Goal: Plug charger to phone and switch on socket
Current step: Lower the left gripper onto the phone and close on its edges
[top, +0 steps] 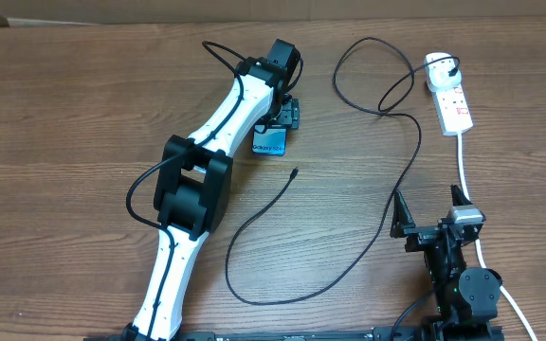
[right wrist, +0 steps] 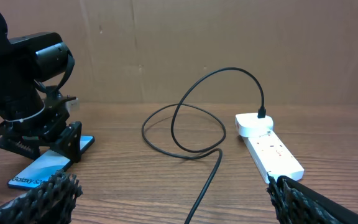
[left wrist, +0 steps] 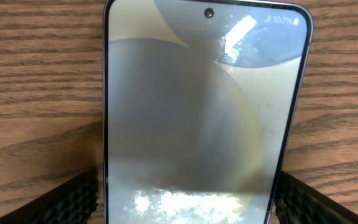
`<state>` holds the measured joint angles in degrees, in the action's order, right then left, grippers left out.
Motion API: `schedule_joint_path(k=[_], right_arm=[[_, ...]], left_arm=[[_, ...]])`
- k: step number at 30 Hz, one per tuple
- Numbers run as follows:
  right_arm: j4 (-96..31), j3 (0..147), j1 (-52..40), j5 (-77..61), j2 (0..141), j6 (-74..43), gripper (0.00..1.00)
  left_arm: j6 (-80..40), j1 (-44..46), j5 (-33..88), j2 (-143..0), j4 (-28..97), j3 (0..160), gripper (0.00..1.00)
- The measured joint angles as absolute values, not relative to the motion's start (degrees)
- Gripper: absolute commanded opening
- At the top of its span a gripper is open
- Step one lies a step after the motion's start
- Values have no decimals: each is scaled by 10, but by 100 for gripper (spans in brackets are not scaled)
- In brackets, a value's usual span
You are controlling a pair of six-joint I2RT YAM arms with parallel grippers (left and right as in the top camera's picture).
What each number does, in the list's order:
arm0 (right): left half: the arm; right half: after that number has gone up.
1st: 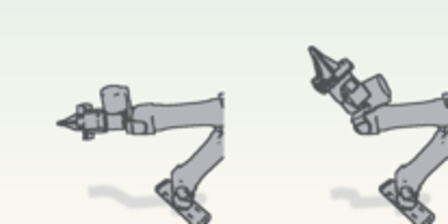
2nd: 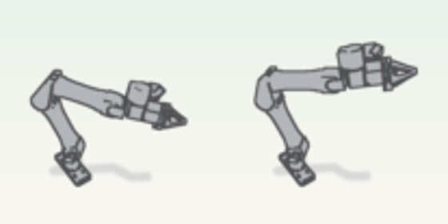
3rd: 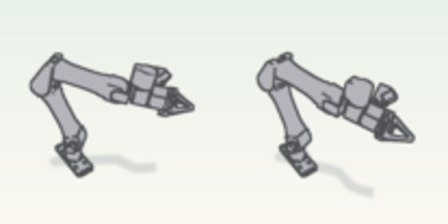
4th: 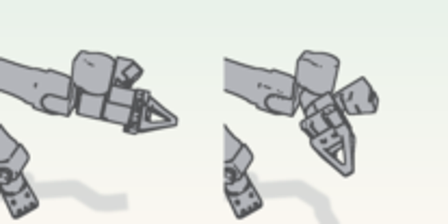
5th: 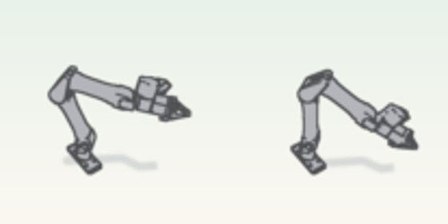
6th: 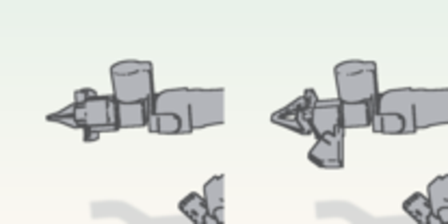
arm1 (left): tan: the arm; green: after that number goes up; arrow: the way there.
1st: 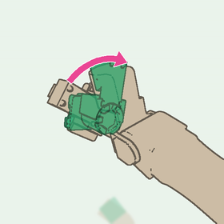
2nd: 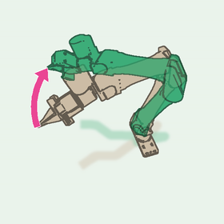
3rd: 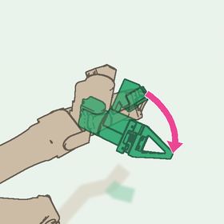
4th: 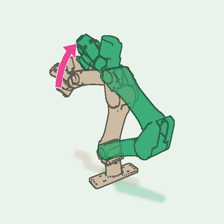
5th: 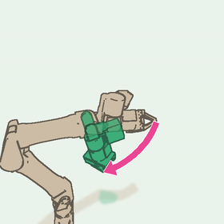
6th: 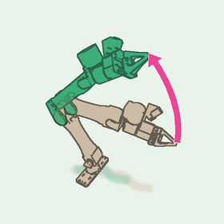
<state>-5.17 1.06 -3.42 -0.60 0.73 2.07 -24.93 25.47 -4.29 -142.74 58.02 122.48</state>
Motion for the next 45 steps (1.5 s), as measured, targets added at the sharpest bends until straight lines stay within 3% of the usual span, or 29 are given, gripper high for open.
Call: schedule_joint_path(k=[45], right_arm=[[-51,11,-34,-6,7,21,100]], left_arm=[[-249,255,-41,-1427,582,1225,81]])
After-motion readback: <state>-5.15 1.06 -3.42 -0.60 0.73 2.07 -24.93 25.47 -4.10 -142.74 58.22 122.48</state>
